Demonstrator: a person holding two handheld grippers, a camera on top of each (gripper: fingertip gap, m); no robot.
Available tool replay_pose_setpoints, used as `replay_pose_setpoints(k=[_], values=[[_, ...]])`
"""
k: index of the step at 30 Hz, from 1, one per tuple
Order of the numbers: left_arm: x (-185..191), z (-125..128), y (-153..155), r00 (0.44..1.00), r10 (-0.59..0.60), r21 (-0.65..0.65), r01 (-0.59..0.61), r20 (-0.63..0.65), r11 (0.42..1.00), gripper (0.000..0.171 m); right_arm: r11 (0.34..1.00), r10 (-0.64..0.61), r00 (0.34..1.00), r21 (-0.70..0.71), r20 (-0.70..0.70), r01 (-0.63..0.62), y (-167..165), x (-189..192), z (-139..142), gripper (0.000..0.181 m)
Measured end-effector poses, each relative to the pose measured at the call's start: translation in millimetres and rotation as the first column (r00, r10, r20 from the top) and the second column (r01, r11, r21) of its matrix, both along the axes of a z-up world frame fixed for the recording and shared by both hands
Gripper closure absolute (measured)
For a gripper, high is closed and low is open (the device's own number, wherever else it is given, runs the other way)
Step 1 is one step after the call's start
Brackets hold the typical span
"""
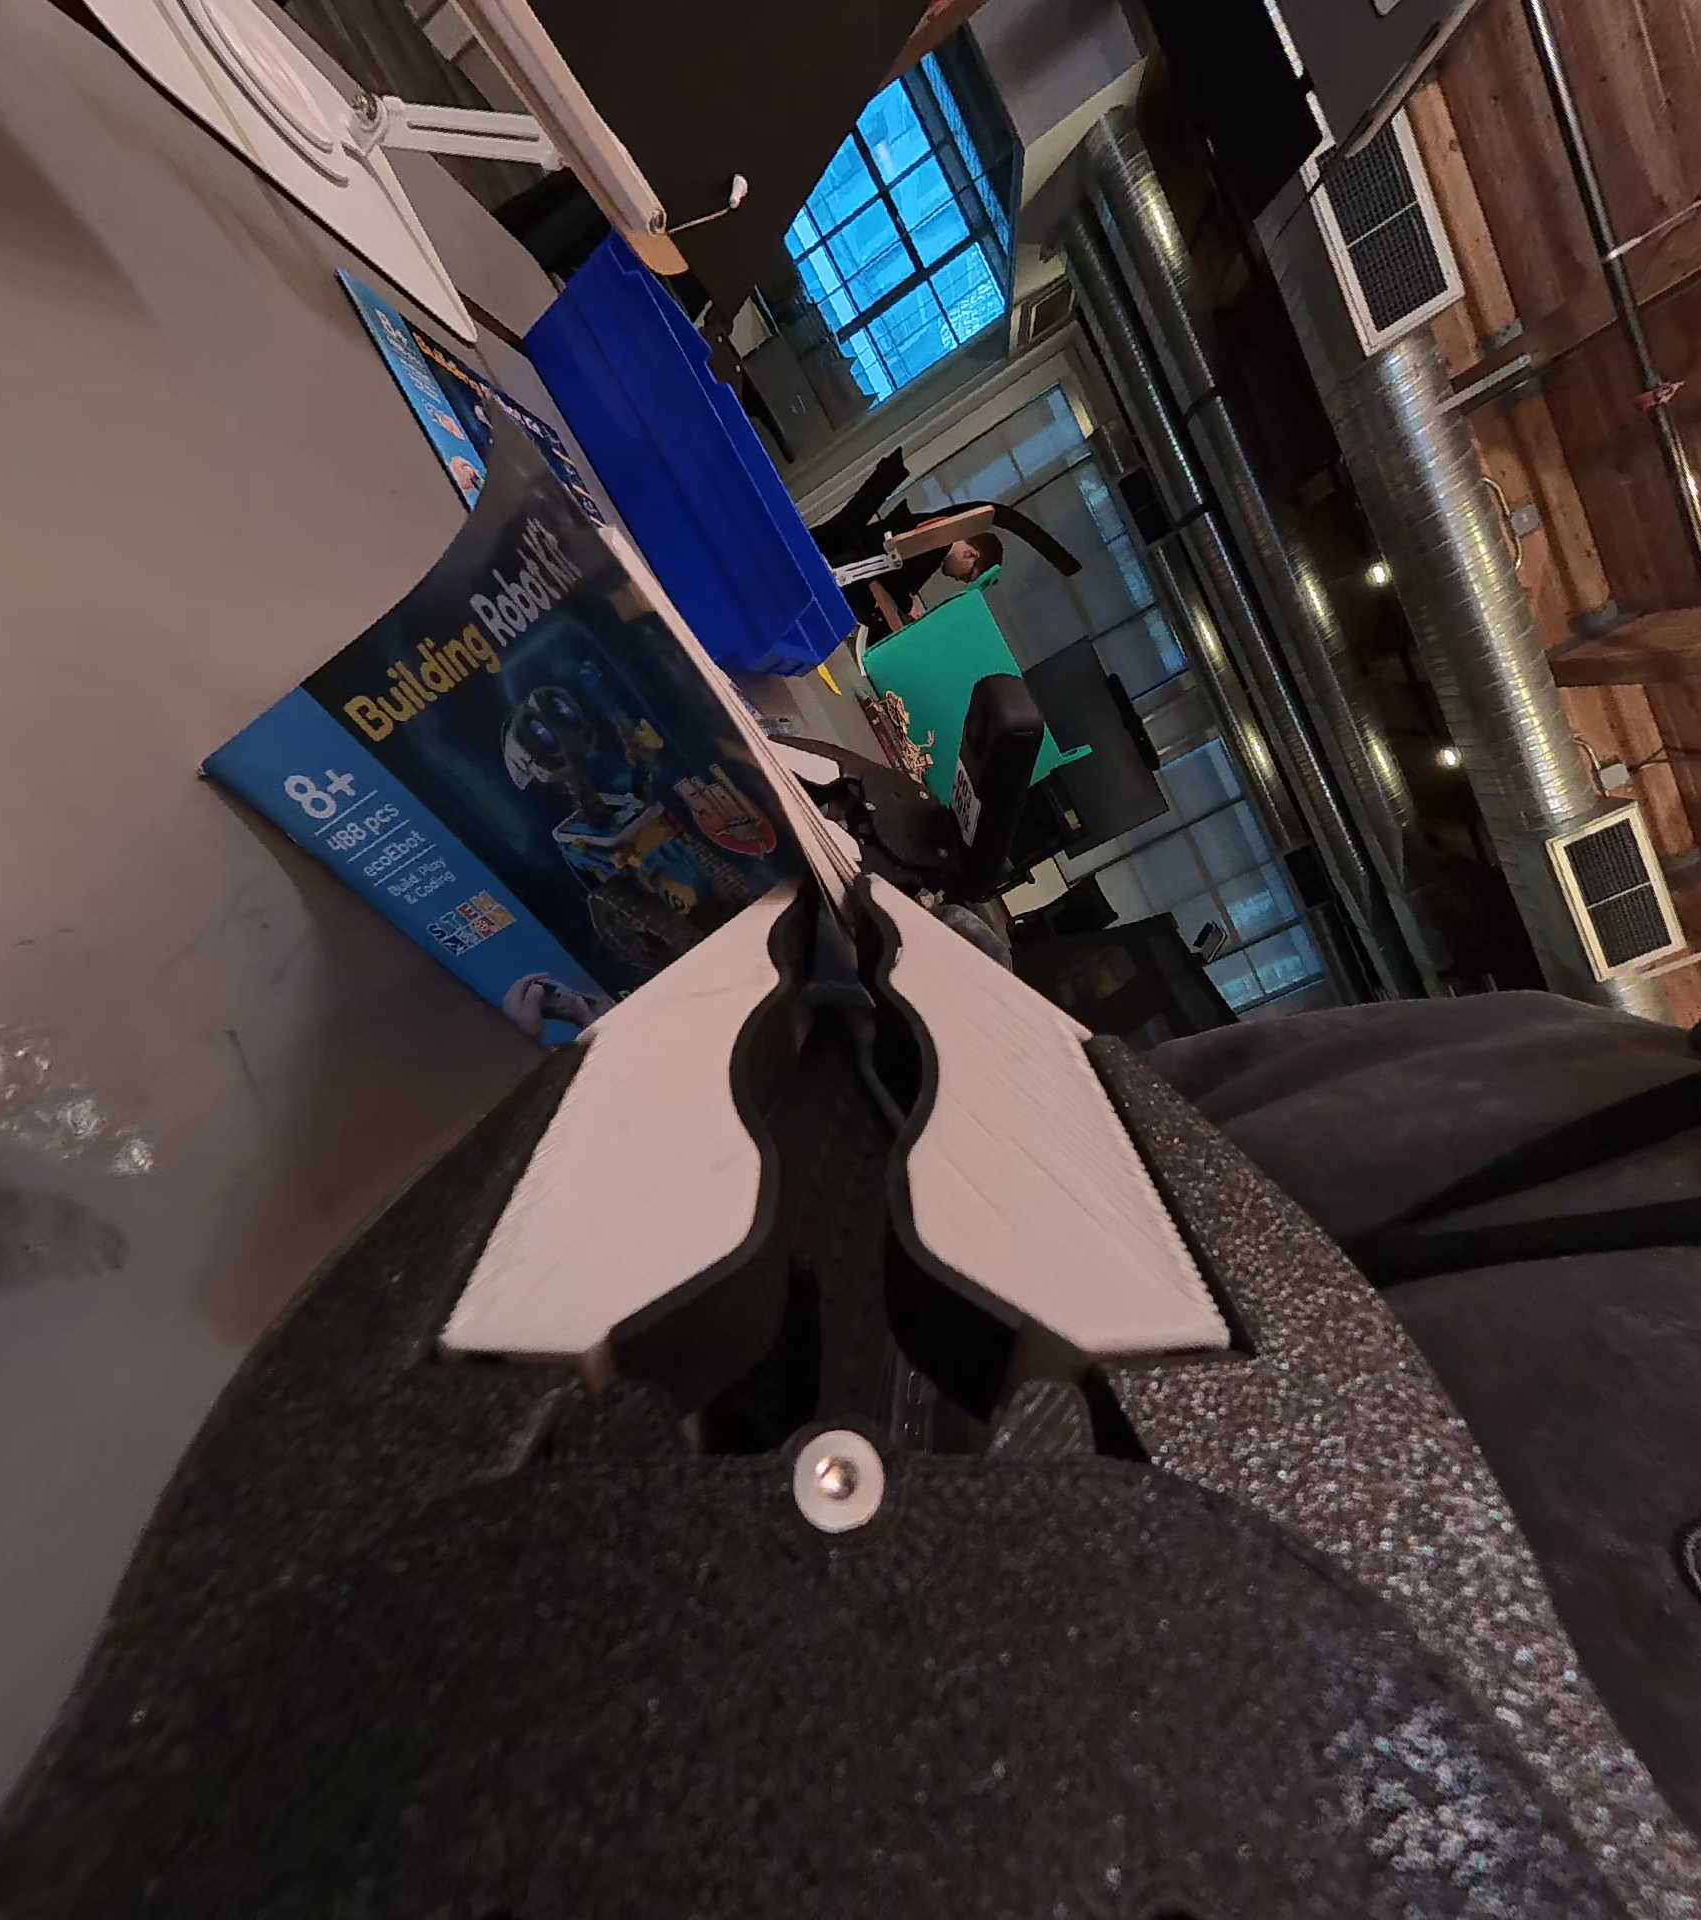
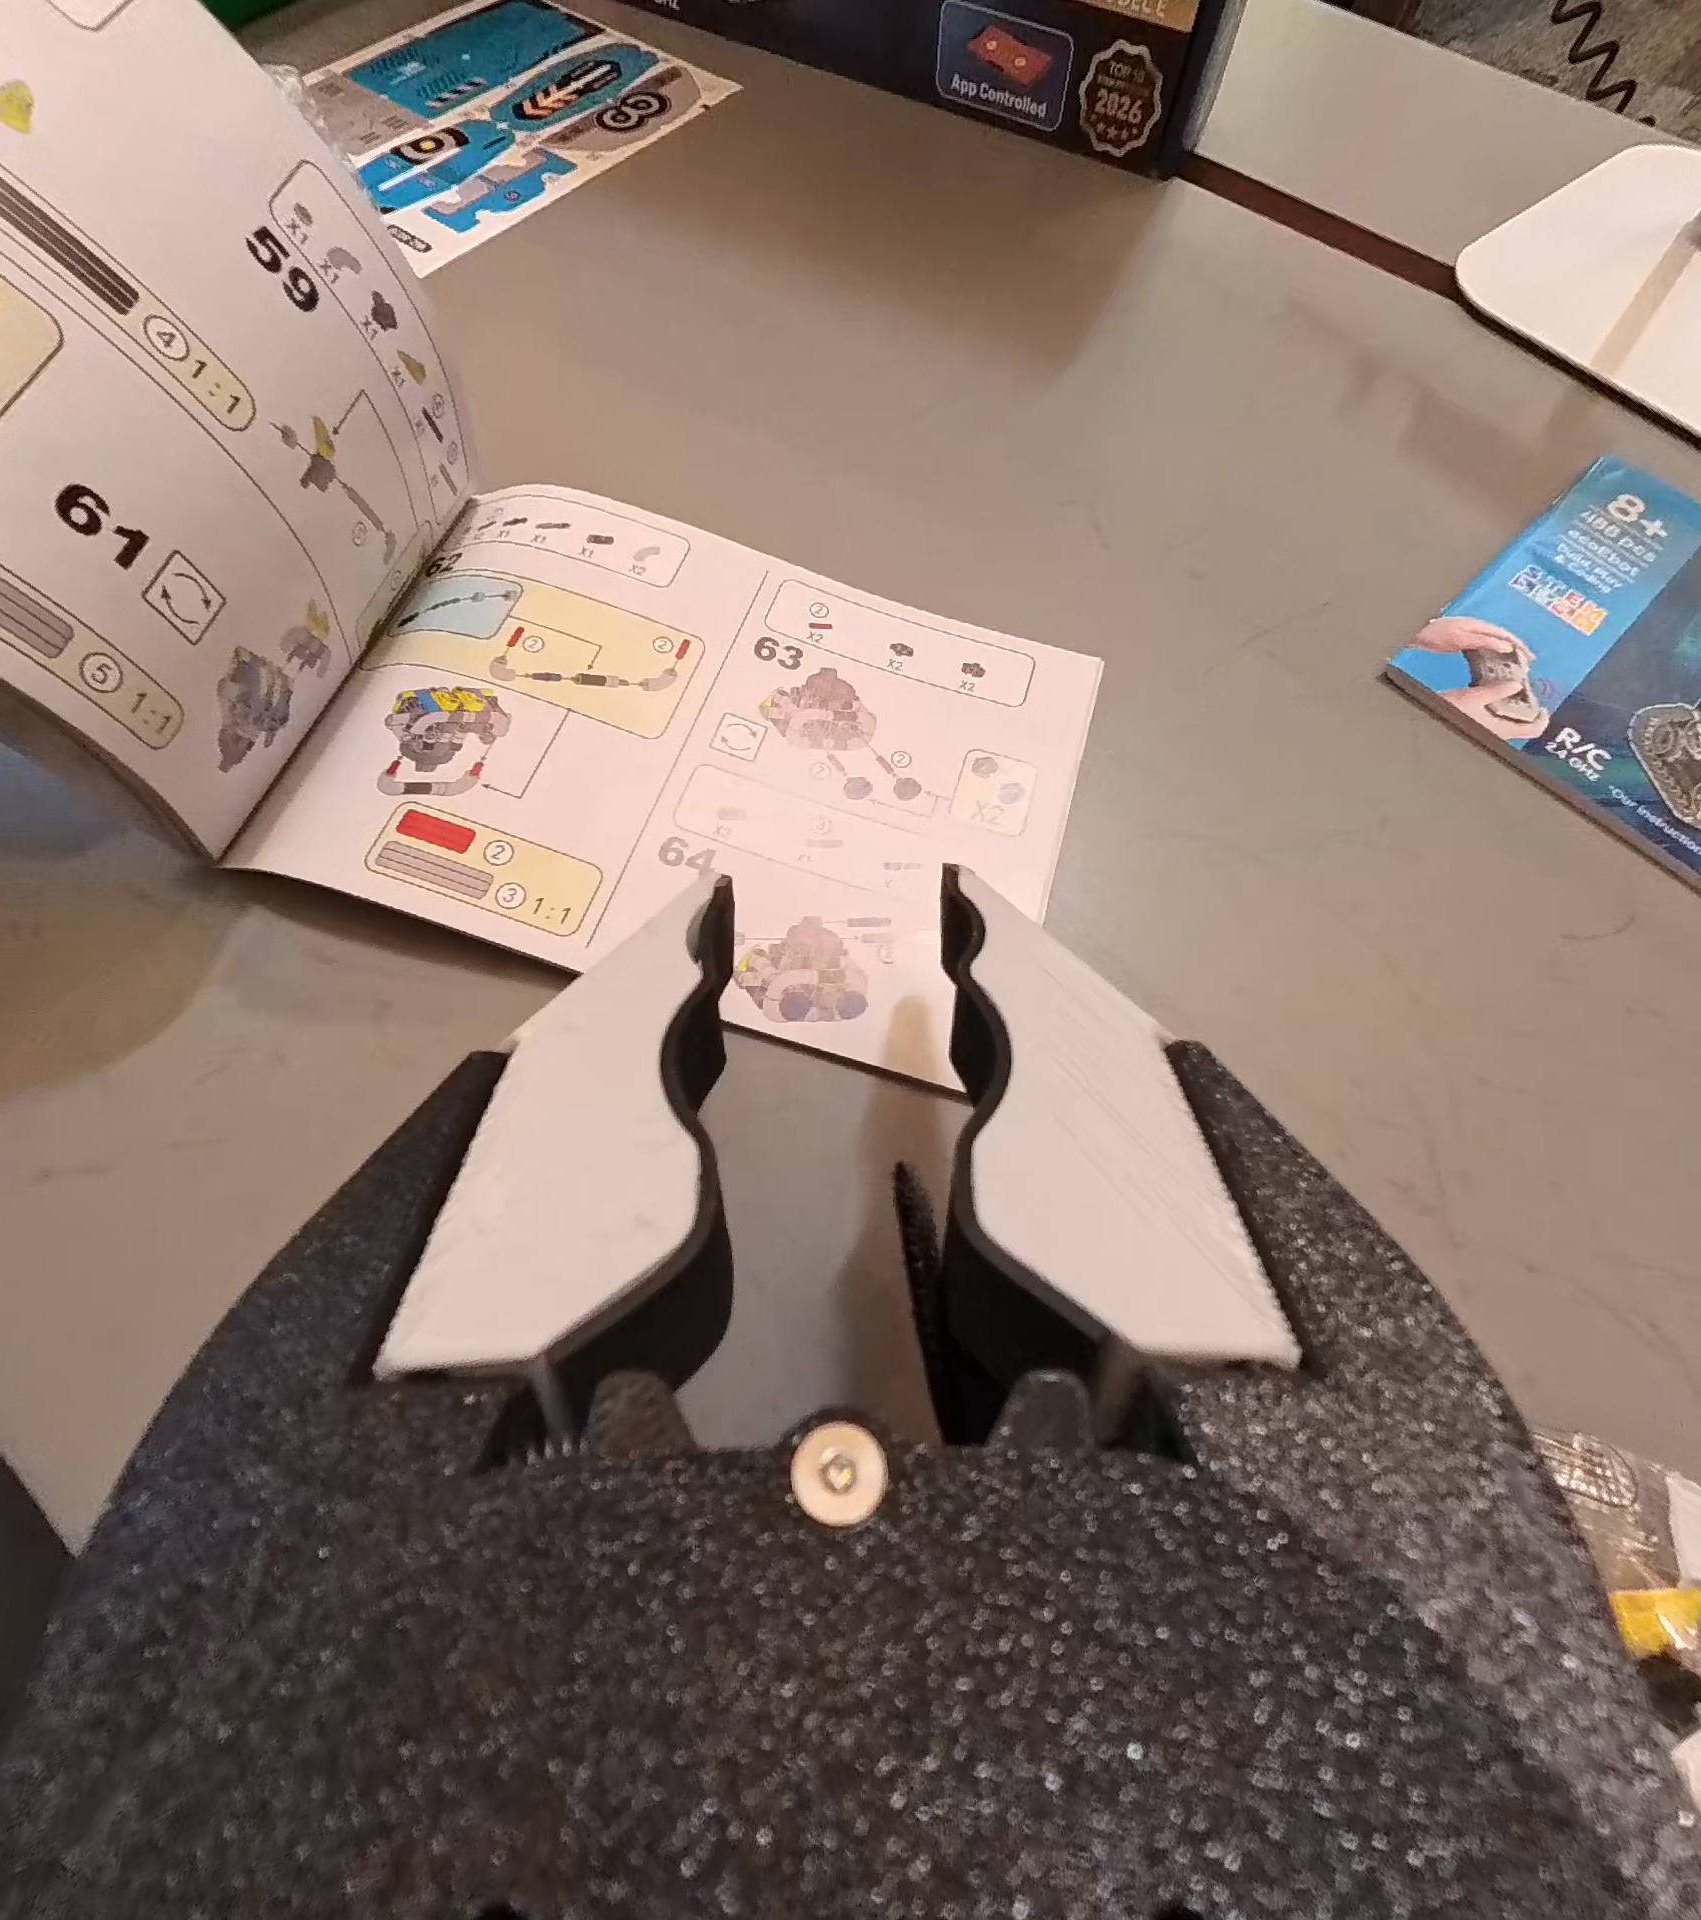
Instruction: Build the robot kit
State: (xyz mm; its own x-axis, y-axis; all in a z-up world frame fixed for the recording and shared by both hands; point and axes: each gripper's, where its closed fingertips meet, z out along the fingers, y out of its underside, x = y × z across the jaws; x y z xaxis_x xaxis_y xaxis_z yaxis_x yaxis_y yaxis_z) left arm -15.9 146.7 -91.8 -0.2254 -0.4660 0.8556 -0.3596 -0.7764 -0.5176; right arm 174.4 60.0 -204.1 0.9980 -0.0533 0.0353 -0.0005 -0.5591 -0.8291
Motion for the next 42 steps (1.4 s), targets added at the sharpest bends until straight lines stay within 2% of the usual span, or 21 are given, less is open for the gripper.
replay_pose_setpoints(k=[42], values=[[-4.6,-7.4,5.6,0.999,0.013,0.007,-0.013,-0.038,1.0,0.166,1.0,-0.005,1.0,-0.008,-0.01,0.005,-1.1,0.5,-1.8,0.144]])
